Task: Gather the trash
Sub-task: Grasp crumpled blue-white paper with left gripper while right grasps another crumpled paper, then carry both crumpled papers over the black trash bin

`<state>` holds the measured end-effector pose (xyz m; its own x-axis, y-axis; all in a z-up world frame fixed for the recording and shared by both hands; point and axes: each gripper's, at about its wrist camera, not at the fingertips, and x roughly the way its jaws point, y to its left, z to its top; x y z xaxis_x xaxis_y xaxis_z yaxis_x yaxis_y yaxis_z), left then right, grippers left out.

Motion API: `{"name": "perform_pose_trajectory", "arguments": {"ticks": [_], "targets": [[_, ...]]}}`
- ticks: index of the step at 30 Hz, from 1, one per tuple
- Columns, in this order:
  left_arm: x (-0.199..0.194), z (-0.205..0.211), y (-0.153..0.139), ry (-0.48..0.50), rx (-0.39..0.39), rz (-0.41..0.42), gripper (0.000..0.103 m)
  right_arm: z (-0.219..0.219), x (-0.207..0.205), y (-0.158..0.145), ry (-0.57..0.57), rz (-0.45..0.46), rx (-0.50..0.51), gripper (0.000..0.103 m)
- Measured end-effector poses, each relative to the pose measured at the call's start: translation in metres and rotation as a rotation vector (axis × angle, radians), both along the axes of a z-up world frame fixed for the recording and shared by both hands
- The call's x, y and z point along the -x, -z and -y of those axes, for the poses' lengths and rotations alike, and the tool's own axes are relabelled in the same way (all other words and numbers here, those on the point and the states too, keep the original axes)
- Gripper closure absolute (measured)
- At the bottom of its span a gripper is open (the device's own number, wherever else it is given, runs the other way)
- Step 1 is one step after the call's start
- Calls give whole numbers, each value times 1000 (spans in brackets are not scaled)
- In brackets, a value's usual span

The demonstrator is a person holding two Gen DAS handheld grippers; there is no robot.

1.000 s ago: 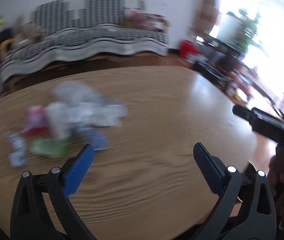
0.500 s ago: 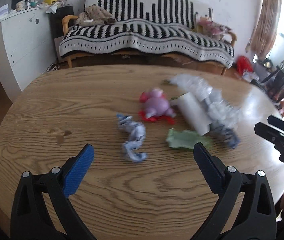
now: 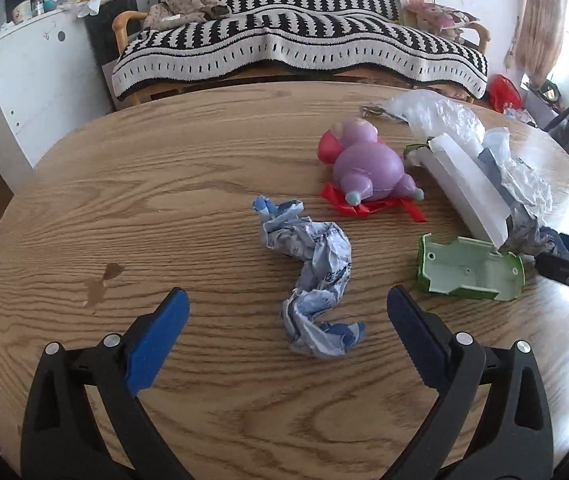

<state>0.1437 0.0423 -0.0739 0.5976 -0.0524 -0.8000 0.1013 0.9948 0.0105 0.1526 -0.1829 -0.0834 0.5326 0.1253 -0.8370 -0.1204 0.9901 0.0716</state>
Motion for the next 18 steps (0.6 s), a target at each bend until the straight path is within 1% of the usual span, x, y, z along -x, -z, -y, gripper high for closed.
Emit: {"name": "perform_pose_trajectory", "arguments": {"ticks": [2,3,4,5,6,7,8,9,12,15,18], "targets": [[0,0,-1,-4,15,5,9,-1,-1,1,-14,-8,-20,53],[0,1,-1,-4,20,6,13,-3,-1,1,-19,-8,-27,65],[0,1,-1,-4,24,2,27,-4,-1,1,-20,-7,-28,74],[0,1,0,-7,25,-9,47,-6,1,-2,-19,-1,-27,75],[-1,0,2,-14,26,-31,56,-7,3,-3,-19,7,-28,78],[0,0,2,-21,22,-38,71,-9,6,-7,-20,16,-30,78],[2,-1,0,-40,1,-38,78,-11,10,-11,-18,30,-30,78],[3,-4,-2,-57,-8,-47,79,-12,15,-17,-17,45,-33,79],[10,-16,-16,-105,51,-55,81,-16,32,-33,-32,91,-46,79],[24,-15,-38,-108,22,2,81,-11,47,-46,-30,129,-113,79],[36,-10,-50,-90,44,27,81,-8,58,-50,-26,167,-116,79]]}}
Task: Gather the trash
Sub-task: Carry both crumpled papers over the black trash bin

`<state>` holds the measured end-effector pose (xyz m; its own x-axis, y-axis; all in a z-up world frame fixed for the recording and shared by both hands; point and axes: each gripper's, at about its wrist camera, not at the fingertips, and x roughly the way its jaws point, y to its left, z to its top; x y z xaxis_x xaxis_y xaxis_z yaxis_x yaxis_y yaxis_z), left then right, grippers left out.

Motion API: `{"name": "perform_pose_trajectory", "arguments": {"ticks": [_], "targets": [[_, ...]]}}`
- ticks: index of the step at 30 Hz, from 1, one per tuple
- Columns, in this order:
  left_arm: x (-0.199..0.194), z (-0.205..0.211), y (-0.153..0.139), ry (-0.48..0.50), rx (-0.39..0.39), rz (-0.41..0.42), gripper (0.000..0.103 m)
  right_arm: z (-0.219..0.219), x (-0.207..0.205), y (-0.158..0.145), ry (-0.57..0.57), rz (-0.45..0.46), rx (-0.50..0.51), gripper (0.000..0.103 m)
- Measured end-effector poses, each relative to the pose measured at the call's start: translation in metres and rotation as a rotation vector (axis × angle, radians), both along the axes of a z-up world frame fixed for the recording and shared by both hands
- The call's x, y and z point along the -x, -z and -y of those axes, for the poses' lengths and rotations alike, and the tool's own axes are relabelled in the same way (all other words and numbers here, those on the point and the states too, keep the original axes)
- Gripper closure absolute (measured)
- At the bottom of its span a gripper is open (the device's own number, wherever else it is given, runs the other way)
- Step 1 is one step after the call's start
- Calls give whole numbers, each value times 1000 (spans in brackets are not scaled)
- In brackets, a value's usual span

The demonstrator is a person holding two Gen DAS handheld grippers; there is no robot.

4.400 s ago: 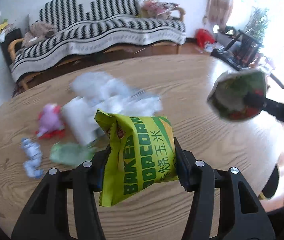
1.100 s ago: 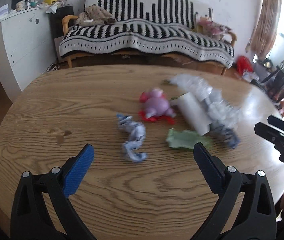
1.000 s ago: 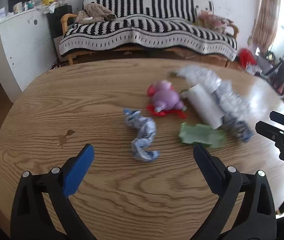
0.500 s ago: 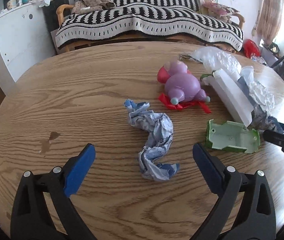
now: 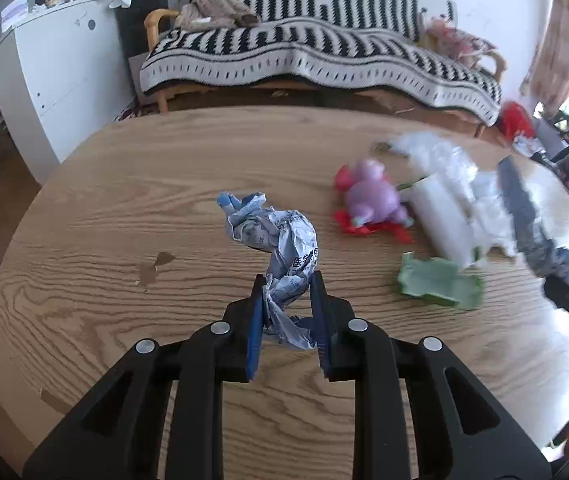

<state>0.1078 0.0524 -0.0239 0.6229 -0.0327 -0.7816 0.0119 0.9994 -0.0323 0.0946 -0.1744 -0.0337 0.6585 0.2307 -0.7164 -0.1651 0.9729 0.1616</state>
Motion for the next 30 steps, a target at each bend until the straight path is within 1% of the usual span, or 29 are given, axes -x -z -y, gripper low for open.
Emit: {"name": "perform_pose_trajectory", "arguments": {"ticks": [2,3,4,6,12,15,17,23,27,29,30], "targets": [[6,9,-9,23,-4,22,81,6,6,6,5,7,22,79],[7,13,-11,29,-13,32,81,7,7,8,10,-4,34,79],[9,19,-15,41,-25,46,81,10,8,8,10,-13,36,79],[9,32,-20,58,-31,64,81,20,12,2,17,2,46,79],[6,74,-25,102,-3,75,81,69,21,-17,99,13,21,79],[6,113,-29,155,29,77,81,98,28,-24,158,11,20,79],[11,136,-30,187,33,85,81,117,34,-27,191,12,21,79],[25,219,-36,346,77,102,81,189,63,-40,335,23,11,79],[42,269,-37,445,95,116,81,248,97,-49,492,47,-10,79],[55,298,-36,514,103,113,81,282,128,-57,597,70,-29,79],[61,311,-36,548,105,109,81,294,140,-59,630,77,-24,79]]}}
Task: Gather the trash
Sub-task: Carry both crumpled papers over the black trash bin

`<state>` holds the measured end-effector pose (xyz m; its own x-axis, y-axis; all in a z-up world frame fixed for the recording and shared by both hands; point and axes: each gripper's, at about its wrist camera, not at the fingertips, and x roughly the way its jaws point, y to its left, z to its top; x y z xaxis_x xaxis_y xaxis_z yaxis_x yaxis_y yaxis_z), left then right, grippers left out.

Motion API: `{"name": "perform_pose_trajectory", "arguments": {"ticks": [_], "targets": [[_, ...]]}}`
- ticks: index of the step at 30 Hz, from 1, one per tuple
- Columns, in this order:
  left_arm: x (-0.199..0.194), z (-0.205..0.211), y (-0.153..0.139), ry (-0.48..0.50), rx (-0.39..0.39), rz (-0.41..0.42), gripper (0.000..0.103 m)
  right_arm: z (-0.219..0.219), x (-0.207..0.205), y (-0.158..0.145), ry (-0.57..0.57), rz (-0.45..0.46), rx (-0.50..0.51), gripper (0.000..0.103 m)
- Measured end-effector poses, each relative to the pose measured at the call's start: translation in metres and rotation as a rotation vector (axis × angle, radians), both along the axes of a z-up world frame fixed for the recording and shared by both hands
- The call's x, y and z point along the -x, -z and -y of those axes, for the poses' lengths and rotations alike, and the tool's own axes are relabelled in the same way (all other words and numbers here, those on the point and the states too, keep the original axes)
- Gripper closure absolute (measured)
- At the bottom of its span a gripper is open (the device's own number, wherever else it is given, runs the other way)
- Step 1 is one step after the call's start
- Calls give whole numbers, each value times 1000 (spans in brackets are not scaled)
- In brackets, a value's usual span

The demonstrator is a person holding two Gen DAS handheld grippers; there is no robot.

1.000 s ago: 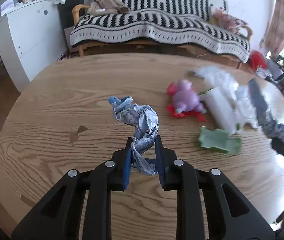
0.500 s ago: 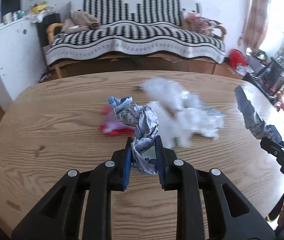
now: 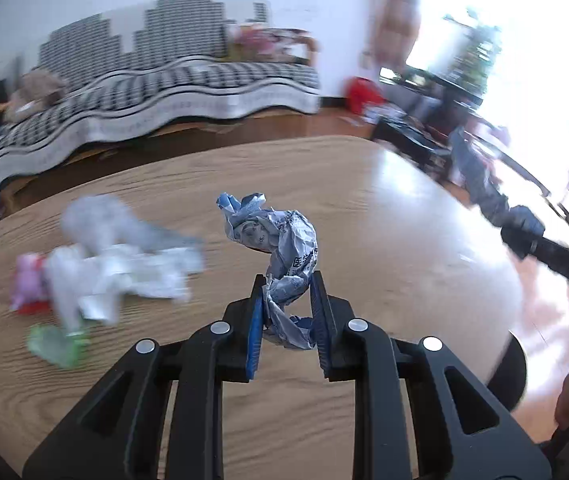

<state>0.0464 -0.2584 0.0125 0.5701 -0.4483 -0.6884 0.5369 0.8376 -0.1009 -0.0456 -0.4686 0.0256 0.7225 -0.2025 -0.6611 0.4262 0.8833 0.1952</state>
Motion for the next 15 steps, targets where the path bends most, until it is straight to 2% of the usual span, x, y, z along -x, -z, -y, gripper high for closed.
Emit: {"name": "perform_pose_trajectory", "arguments": {"ticks": [3,6,11,15], "targets": [[27,49,-5,142,13,0,81,49,53,-4,114,-15,54,79],[52,88,-6,232,40,-16,81,91,105,2,220,-52,73,79],[114,181,-7,416,33,-55,81,153,198,18,366,-107,45,79],[167,250,-4,542,15,-112,81,177,249,31,423,-138,15,79]]}}
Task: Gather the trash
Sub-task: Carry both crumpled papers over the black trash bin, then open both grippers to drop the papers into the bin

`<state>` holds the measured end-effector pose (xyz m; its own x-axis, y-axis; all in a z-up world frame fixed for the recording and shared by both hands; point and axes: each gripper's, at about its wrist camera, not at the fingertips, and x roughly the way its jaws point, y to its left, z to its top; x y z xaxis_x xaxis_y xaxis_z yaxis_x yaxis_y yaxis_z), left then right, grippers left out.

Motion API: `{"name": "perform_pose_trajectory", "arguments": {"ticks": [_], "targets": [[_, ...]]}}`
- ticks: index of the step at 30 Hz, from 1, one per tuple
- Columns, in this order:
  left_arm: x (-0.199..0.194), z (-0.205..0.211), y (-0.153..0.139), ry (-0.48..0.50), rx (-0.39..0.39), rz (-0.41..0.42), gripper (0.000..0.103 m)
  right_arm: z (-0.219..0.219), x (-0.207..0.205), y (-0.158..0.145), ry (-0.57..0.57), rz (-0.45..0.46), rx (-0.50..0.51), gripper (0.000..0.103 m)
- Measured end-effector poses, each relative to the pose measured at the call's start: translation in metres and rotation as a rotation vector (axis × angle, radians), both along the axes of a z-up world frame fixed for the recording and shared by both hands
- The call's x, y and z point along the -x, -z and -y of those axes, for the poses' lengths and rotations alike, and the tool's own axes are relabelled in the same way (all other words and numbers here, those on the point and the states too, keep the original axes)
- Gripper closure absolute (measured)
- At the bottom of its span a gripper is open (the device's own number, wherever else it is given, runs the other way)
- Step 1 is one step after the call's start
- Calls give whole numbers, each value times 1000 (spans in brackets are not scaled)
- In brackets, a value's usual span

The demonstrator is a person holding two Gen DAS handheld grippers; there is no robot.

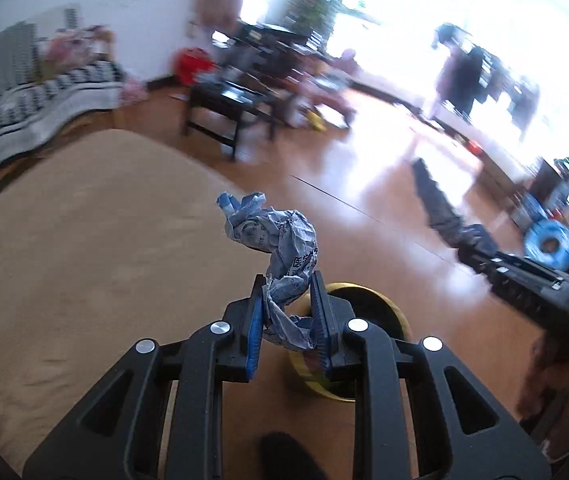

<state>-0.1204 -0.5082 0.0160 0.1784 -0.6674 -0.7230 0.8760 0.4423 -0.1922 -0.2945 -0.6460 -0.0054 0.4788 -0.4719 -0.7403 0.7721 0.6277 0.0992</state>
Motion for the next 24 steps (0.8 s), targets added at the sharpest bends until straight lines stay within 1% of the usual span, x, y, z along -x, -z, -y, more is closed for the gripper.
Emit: {"name": "perform_pose_trajectory", "arguments": {"ticks": [2,4,5,7,9,10,12,15,17,20,24], "targets": [[24,32,7,63,-30,-31,81,10,20,9,22,-14,-24,79],[42,56,21,96,-60,-94,81,17,38,20,34,-15,-61,79],[49,67,32,104,-74,-142,81,19,45,25,38,-14,-78,79],[56,81,52,106,-96,-205,81,24,58,42,59,3,-127,79],[59,91,76,88,-117,-243,81,29,65,57,73,-2,-155,79],[61,94,90,90,-130,-277,81,32,70,68,82,-6,-174,79],[65,100,106,90,-176,-280,81,36,72,84,85,-18,-200,79],[62,103,114,97,-187,-252,81,41,73,103,97,-24,-241,79],[58,104,121,79,-206,-248,81,44,75,111,109,-22,-251,79],[52,107,121,69,-204,-262,81,46,73,118,103,-25,-262,79],[54,108,116,91,-205,-238,81,51,67,121,94,-25,-272,79]]}}
